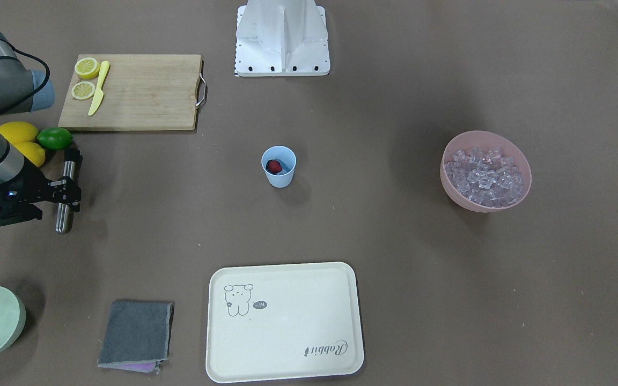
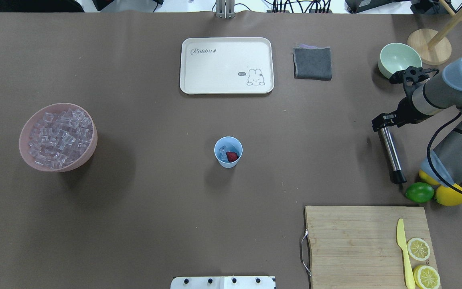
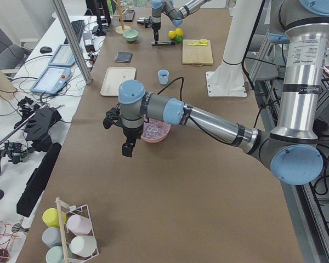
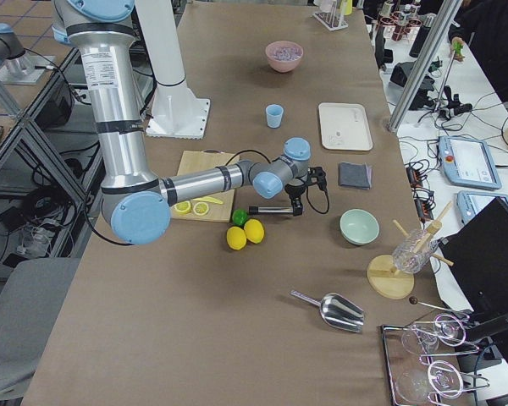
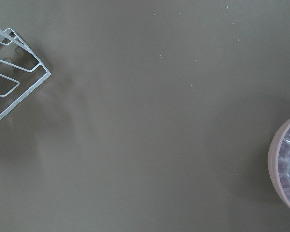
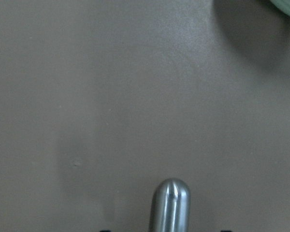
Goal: Mash ice and strawberries in cup
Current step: 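Move the right gripper to the steel muddler and grasp it, then lift the muddler upright with the right gripper and carry it over the cup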
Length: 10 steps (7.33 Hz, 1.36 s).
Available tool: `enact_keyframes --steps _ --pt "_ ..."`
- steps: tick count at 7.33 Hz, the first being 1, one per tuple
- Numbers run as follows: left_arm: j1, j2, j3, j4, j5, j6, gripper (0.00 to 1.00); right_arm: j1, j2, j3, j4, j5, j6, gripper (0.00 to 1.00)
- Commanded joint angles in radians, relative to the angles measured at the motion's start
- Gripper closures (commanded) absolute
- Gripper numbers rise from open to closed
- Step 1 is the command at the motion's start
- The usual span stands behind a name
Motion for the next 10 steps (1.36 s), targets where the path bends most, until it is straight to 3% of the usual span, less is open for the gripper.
enact_keyframes --steps 1,2,3,5,6,9,10 --pt "-0.003 0.0 -0.014 -0.001 0.005 0.0 0.02 0.0 0.011 -0.039 -0.001 0.042 -0.005 0.34" --pt "-0.011 0.009 -0.029 -0.001 0.005 -0.002 0.02 0.0 0.01 -0.041 -0.003 0.056 -0.005 0.5" --pt "-0.012 0.014 -0.034 -0.001 0.005 -0.002 0.02 0.0 0.01 -0.042 -0.004 0.056 -0.005 0.98" --pt "-0.014 0.04 -0.05 -0.004 0.002 -0.002 0.02 0.014 0.01 -0.048 -0.007 0.062 -0.006 1.0" --pt "-0.014 0.055 -0.073 -0.006 0.004 -0.002 0.02 0.049 0.019 -0.033 -0.032 0.142 -0.009 1.0" --pt "-0.014 0.052 -0.064 -0.004 -0.004 0.0 0.02 0.082 0.054 0.242 -0.05 0.124 0.013 1.0" --pt "-0.011 0.043 -0.043 -0.004 -0.004 0.0 0.02 0.022 0.056 0.361 -0.046 0.02 0.123 1.0"
